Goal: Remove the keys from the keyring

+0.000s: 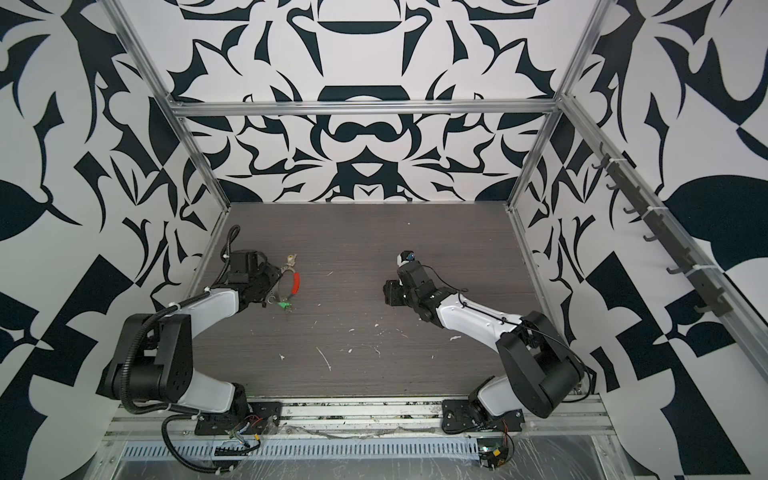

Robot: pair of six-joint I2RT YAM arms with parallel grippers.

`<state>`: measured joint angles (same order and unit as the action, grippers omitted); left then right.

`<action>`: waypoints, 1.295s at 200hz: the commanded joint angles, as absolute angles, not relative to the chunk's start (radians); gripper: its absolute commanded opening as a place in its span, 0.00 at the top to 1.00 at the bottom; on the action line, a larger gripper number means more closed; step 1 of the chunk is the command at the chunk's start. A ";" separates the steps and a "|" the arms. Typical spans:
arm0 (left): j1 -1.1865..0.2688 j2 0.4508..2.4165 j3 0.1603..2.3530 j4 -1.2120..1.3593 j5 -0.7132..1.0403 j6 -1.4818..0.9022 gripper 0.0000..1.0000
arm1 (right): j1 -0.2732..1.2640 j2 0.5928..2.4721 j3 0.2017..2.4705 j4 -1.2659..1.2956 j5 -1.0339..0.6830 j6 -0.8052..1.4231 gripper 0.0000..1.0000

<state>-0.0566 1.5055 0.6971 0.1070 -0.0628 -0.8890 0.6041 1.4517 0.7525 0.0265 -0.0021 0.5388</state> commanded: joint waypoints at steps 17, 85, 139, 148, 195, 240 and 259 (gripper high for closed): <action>-0.028 1.588 0.797 0.174 -0.089 -0.867 0.48 | 0.608 1.472 0.799 0.047 -0.026 0.529 0.45; 0.039 1.812 0.966 0.146 0.021 -0.814 0.60 | 0.608 1.476 0.782 0.070 -0.047 0.540 0.48; 0.037 1.877 0.962 0.173 0.110 -0.811 0.67 | 0.607 1.483 0.790 0.064 -0.032 0.526 0.48; 0.037 1.877 0.958 0.172 0.115 -0.807 0.69 | 0.608 1.488 0.790 0.063 -0.033 0.526 0.48; 0.021 1.887 0.954 0.172 0.159 -0.798 0.73 | 0.609 1.497 0.794 0.060 -0.028 0.526 0.49; -0.044 1.854 0.921 0.189 0.214 -0.800 0.74 | 0.608 1.502 0.794 0.055 -0.018 0.522 0.49; -0.080 1.835 0.900 0.193 0.226 -0.802 0.74 | 0.608 1.505 0.795 0.055 -0.020 0.523 0.49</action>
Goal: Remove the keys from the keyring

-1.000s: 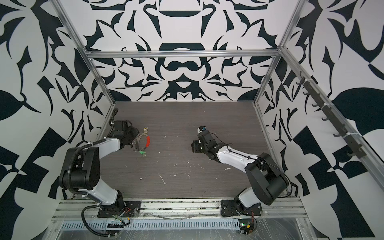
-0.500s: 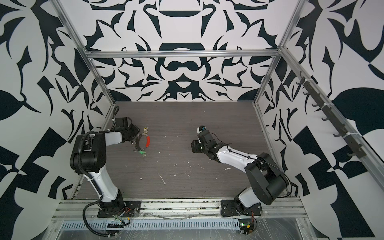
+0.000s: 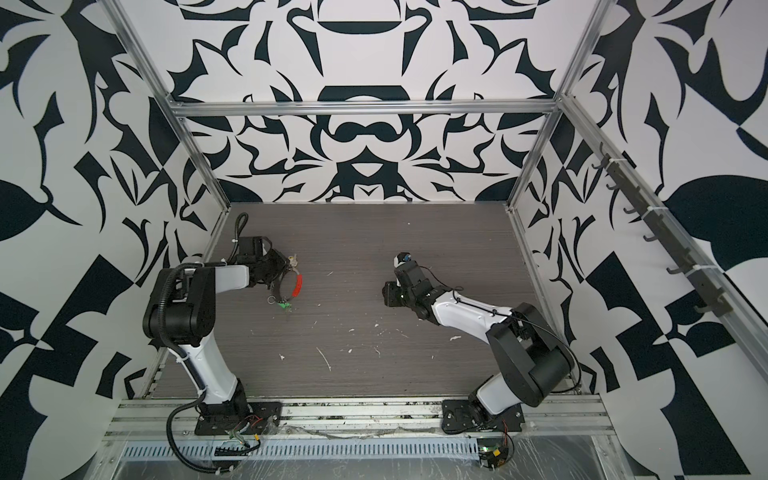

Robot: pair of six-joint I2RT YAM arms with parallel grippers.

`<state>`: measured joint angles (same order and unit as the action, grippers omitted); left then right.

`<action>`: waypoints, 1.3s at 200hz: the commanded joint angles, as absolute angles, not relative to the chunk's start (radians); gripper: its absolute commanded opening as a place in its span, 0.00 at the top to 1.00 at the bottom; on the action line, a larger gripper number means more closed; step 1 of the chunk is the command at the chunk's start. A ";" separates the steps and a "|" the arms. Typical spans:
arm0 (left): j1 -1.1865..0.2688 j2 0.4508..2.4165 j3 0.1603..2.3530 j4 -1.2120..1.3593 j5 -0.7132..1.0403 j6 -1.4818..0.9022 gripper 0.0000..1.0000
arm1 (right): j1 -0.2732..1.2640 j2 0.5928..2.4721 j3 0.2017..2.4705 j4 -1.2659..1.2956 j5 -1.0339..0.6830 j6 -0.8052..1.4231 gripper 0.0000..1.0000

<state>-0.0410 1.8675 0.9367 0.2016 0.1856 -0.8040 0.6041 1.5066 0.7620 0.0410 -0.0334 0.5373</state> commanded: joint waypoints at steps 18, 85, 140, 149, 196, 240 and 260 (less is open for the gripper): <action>-0.105 1.813 0.863 0.230 0.260 -0.831 0.74 | 0.607 1.505 0.794 0.055 -0.020 0.523 0.49; -0.323 1.718 0.815 0.283 0.341 -0.883 0.73 | 0.608 1.491 0.786 0.054 -0.026 0.524 0.49; -0.367 1.509 0.779 0.149 0.270 -0.819 0.64 | 0.608 1.466 0.772 0.052 -0.021 0.524 0.49; -0.377 1.470 0.781 0.104 0.224 -0.781 0.61 | 0.608 1.459 0.766 0.055 -0.013 0.527 0.49; -0.436 1.357 0.778 0.017 0.024 -0.700 0.34 | 0.606 1.404 0.651 0.243 -0.005 0.504 0.39; -0.434 1.506 0.884 -0.147 0.173 -0.731 0.41 | 0.606 1.447 0.692 0.171 -0.032 0.483 0.40; -0.441 1.559 0.822 -0.053 0.238 -0.785 0.46 | 0.607 1.452 0.700 0.148 -0.026 0.482 0.41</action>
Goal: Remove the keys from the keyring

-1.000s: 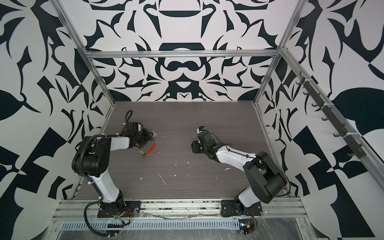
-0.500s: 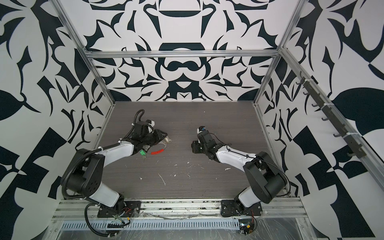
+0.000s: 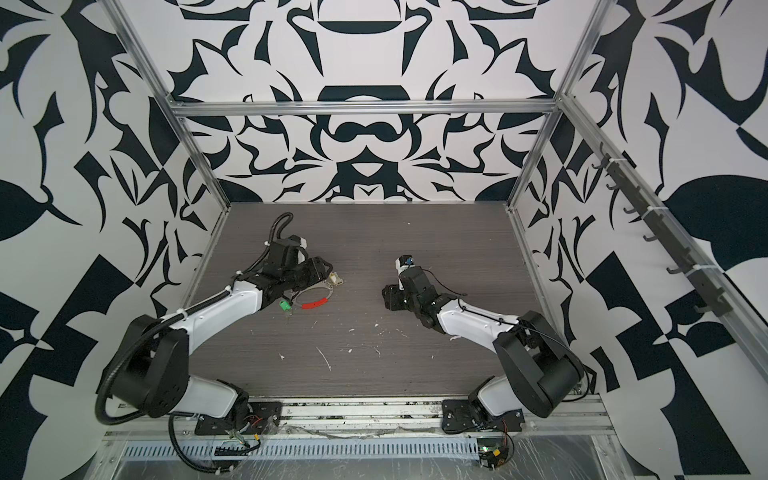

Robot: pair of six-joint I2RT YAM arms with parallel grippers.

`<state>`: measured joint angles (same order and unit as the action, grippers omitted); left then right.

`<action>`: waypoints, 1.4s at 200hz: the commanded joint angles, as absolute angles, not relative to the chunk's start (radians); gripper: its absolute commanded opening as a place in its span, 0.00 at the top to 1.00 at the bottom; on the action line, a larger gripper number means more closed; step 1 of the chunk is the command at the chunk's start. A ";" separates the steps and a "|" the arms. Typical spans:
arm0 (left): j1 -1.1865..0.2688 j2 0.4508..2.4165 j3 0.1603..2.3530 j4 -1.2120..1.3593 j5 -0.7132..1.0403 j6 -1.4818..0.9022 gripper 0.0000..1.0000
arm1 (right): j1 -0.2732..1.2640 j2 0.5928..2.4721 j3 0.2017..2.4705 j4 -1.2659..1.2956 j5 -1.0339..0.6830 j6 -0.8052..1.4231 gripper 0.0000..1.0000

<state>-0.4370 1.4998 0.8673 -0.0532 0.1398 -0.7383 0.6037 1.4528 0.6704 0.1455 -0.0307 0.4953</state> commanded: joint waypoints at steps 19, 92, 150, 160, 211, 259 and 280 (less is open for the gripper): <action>-0.444 1.597 0.781 0.024 0.270 -0.815 0.54 | 0.606 1.453 0.706 0.137 -0.026 0.479 0.42; -0.445 1.617 0.802 0.015 0.112 -0.751 0.65 | 0.606 1.450 0.706 0.130 -0.024 0.470 0.45; -0.446 1.671 0.840 0.056 0.035 -0.667 0.69 | 0.607 1.446 0.706 0.128 -0.028 0.466 0.46; -0.446 1.687 0.851 0.063 0.036 -0.661 0.70 | 0.606 1.443 0.706 0.128 -0.026 0.466 0.46; -0.447 1.744 0.870 0.081 0.029 -0.644 0.73 | 0.607 1.442 0.707 0.127 -0.025 0.464 0.46; -0.447 1.752 0.848 0.146 0.076 -0.647 0.75 | 0.607 1.447 0.709 0.124 -0.025 0.462 0.46; -0.449 1.764 0.849 0.149 0.080 -0.644 0.77 | 0.606 1.447 0.710 0.122 -0.025 0.461 0.46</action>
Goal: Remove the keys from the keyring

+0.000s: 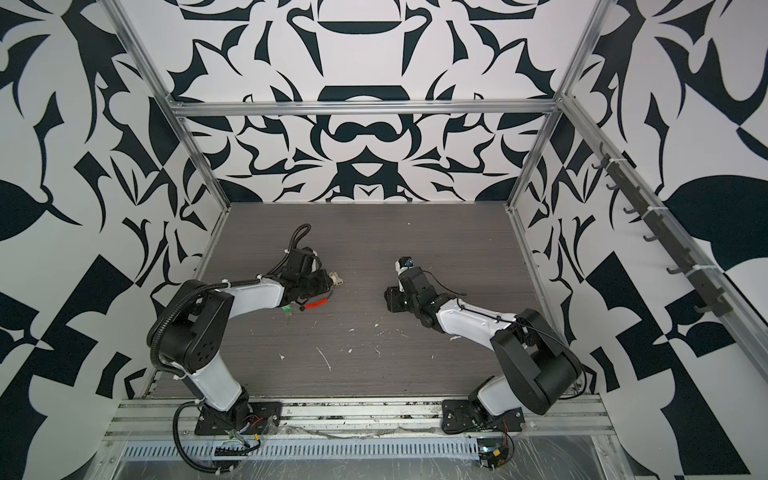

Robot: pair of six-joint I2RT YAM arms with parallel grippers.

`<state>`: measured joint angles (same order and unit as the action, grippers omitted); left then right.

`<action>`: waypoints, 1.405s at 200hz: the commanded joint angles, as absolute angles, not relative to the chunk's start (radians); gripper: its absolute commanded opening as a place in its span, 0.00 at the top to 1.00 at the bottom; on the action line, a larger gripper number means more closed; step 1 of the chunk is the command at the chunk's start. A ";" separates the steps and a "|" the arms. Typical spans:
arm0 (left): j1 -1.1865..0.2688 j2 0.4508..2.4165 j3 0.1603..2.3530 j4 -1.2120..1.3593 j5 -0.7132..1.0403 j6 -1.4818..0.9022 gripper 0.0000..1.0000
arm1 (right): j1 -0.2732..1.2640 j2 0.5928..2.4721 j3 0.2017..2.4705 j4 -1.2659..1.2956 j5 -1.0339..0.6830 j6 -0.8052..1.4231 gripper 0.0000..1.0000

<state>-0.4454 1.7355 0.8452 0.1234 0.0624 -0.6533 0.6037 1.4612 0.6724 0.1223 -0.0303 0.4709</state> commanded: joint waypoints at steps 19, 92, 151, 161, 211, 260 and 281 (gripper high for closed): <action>-0.450 1.763 0.851 0.127 0.053 -0.640 0.79 | 0.607 1.444 0.709 0.121 -0.025 0.461 0.46; -0.462 1.753 0.829 0.130 0.065 -0.641 0.76 | 0.607 1.447 0.712 0.117 -0.026 0.458 0.46; -0.481 1.751 0.828 0.095 0.009 -0.618 0.79 | 0.607 1.448 0.715 0.113 -0.026 0.459 0.46; -0.484 1.753 0.828 0.098 0.011 -0.616 0.81 | 0.606 1.447 0.715 0.112 -0.024 0.459 0.46; -0.494 1.735 0.812 0.131 0.014 -0.592 0.90 | 0.607 1.450 0.715 0.111 -0.020 0.457 0.46; -0.504 1.640 0.756 0.208 0.064 -0.583 1.00 | 0.606 1.452 0.716 0.109 -0.019 0.456 0.46; -0.512 1.604 0.746 0.208 0.080 -0.577 1.00 | 0.607 1.449 0.716 0.110 -0.018 0.456 0.46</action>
